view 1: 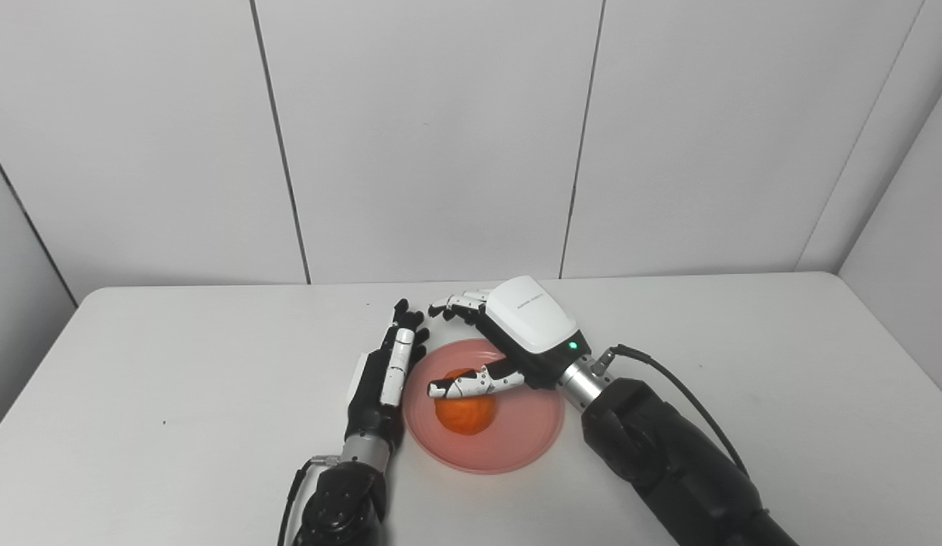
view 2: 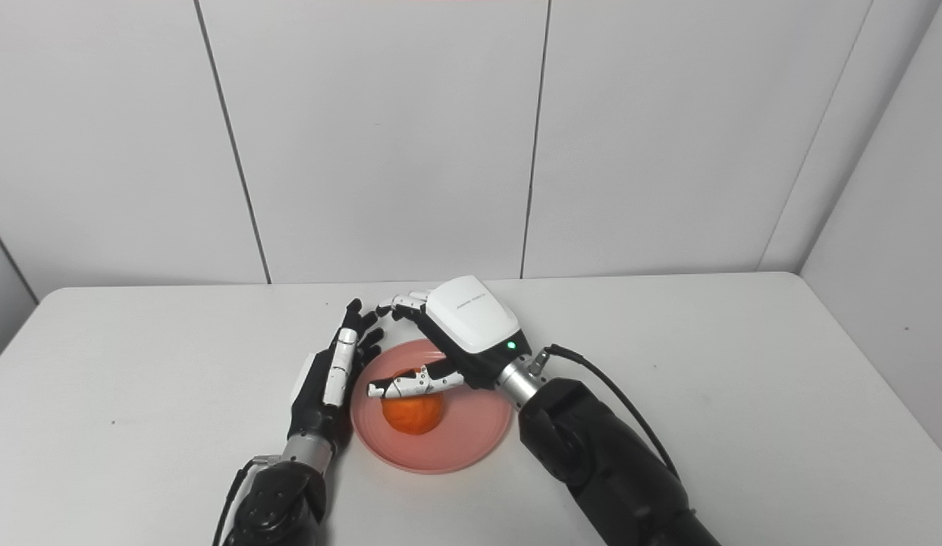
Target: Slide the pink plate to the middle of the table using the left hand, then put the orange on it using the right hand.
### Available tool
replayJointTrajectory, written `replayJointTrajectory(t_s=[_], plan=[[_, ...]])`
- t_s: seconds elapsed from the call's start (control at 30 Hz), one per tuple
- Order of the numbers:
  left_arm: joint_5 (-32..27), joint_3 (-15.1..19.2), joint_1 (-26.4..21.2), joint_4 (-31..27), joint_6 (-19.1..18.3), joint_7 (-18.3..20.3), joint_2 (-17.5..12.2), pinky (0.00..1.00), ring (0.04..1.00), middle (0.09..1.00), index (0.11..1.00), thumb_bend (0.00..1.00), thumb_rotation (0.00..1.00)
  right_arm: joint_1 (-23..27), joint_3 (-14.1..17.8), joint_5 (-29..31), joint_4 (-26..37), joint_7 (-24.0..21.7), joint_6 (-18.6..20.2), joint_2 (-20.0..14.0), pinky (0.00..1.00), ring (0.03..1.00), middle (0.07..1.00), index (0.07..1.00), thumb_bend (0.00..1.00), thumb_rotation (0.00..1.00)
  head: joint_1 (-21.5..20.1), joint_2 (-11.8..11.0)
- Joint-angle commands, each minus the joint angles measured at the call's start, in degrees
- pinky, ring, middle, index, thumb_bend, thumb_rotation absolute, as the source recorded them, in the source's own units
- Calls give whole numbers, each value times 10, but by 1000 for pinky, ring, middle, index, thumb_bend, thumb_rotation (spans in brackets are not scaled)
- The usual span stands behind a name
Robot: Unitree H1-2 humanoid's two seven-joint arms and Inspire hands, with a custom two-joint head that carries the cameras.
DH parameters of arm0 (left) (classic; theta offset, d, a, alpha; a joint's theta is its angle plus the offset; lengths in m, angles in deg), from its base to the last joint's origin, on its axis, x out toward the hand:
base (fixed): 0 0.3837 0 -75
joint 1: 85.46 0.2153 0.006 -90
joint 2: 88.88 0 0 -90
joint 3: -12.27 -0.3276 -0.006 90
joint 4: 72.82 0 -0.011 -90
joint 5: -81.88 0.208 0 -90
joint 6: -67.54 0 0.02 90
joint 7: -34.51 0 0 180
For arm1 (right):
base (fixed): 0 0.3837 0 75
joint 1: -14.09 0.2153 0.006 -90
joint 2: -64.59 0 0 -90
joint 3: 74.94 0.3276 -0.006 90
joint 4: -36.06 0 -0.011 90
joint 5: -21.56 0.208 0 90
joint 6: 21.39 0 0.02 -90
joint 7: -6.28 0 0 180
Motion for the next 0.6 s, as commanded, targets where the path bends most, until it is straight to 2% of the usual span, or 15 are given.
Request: replayJointTrajectory(t_s=[0.0, 0.03, 0.13, 0.2, 0.23, 0.3, 0.33, 0.37, 0.43, 0.47, 0.57], plan=[[-8, 5, -1, 8, -23, -6, 10, 992, 925, 940, 1000, 675, 939, 11, 24, 25, 12, 39, -30, 4, 545, 646, 704, 726, 740, 1000, 0, 0], [-9, 6, 0, 8, -20, -4, 10, 994, 926, 940, 1000, 675, 938, 5, 33, 31, 5, 60, -38, 8, 545, 646, 703, 725, 740, 1000, 0, 0], [-5, 9, 6, 3, -1, -6, 9, 1000, 938, 950, 1000, 703, 923, -16, 65, 72, -28, 110, -69, 27, 644, 704, 731, 731, 735, 1000, 2, 2], [28, -1, 12, 5, 48, -26, 4, 1000, 931, 937, 1000, 641, 947, -29, 87, 112, -44, 113, -75, 40, 712, 774, 779, 752, 759, 1000, 5, 4], [72, -14, 12, 16, 90, -55, -5, 1000, 915, 919, 996, 600, 957, -38, 101, 143, -54, 111, -81, 49, 741, 810, 811, 770, 753, 1000, 5, 5], [125, -26, 11, 38, 151, -99, -13, 913, 877, 896, 966, 614, 979, -50, 121, 189, -67, 107, -92, 62, 725, 794, 831, 797, 694, 1000, 8, 7], [142, -29, 9, 47, 166, -117, -15, 896, 869, 891, 958, 619, 979, -58, 140, 238, -82, 96, -94, 77, 722, 791, 834, 803, 682, 1000, 11, 9], [150, -29, 8, 53, 174, -128, -15, 930, 918, 942, 981, 669, 992, -63, 154, 271, -92, 87, -96, 87, 748, 821, 865, 852, 670, 1000, 11, 9], [159, -28, 9, 50, 172, -139, -13, 971, 967, 980, 994, 687, 998, -76, 193, 376, -105, 47, -65, 116, 792, 860, 893, 911, 688, 1000, 13, 15], [161, -27, 10, 47, 169, -143, -12, 988, 987, 992, 998, 681, 1000, -82, 211, 416, -104, 30, -43, 128, 855, 901, 919, 954, 709, 1000, 13, 17], [165, -26, 10, 38, 149, -145, -14, 999, 999, 1000, 1000, 697, 1000, -100, 252, 499, -99, -2, 16, 156, 964, 958, 960, 995, 773, 1000, 15, 26]])
